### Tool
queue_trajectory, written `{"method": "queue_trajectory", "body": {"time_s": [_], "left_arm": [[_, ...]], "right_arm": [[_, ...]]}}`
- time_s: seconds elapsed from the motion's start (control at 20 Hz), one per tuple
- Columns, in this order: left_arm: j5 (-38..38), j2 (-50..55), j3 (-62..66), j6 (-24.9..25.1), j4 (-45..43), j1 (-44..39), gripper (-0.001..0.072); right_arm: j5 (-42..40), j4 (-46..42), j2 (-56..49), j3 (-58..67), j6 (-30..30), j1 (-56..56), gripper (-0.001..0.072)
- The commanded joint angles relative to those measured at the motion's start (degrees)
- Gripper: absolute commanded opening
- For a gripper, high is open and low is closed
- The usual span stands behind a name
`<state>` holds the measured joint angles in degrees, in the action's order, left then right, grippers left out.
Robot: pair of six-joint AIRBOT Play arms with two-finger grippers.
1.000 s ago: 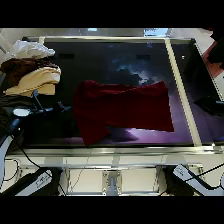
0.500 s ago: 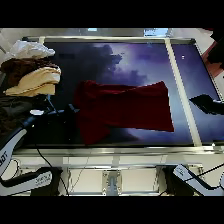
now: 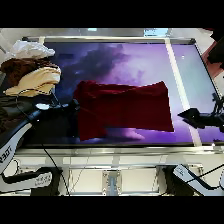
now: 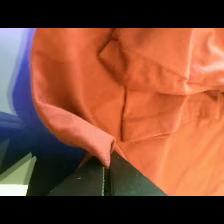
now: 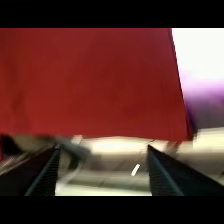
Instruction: Fold the shirts.
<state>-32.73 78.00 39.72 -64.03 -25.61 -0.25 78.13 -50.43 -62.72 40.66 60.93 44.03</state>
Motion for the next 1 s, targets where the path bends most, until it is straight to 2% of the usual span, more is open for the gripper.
{"method": "queue_trajectory", "body": {"time_s": [0.0, 0.25, 0.45, 0.5, 0.6, 0.65, 0.75, 0.8, 0.9, 0.95], "left_arm": [[-2.93, 0.11, 0.81, 0.44, -0.15, -0.15, 0.0011], [-3.32, 0.11, 0.81, 1.16, -0.15, -0.15, 0.0011], [-3.34, 0.11, 0.81, 1.57, -0.15, -0.15, 0.0011], [-3.34, 0.11, 0.81, 1.57, -0.15, -0.15, 0.0011], [-3.37, 0.11, 0.81, 1.57, -0.15, -0.15, 0.0011], [-3.37, 0.11, 0.81, 1.57, -0.15, -0.15, 0.0011], [-3.37, 0.11, 0.81, 1.55, -0.15, -0.15, 0.0011], [-3.37, 0.11, 0.81, 1.55, -0.13, -0.15, 0.0011], [-3.39, 0.11, 0.81, 1.60, -0.13, -0.15, 0.0011], [-3.37, 0.11, 0.83, 1.99, -0.13, -0.15, 0.0011]], "right_arm": [[-4.17, -2.69, 0.00, -11.37, 4.11, 0.04, 0.0616], [-14.88, -0.52, 0.00, -19.02, 11.54, 0.02, 0.0614], [-25.49, 9.31, -0.02, -20.44, 11.39, 0.02, 0.0579], [-28.11, 12.00, -0.02, -20.44, 11.06, 0.02, 0.0497], [-31.36, 15.26, -0.02, -20.44, 11.08, 0.02, 0.0459], [-31.95, 15.91, -0.02, -20.44, 11.06, 0.02, 0.0403], [-32.02, 16.02, -0.02, -20.44, 10.19, 0.02, 0.0213], [-31.98, 16.33, -0.02, -20.44, 9.03, 0.02, 0.0153], [-31.78, 18.16, -0.02, -20.44, 6.69, 0.02, 0.0125], [-31.10, 20.06, -0.02, -20.44, 3.96, 0.02, 0.0037]]}}
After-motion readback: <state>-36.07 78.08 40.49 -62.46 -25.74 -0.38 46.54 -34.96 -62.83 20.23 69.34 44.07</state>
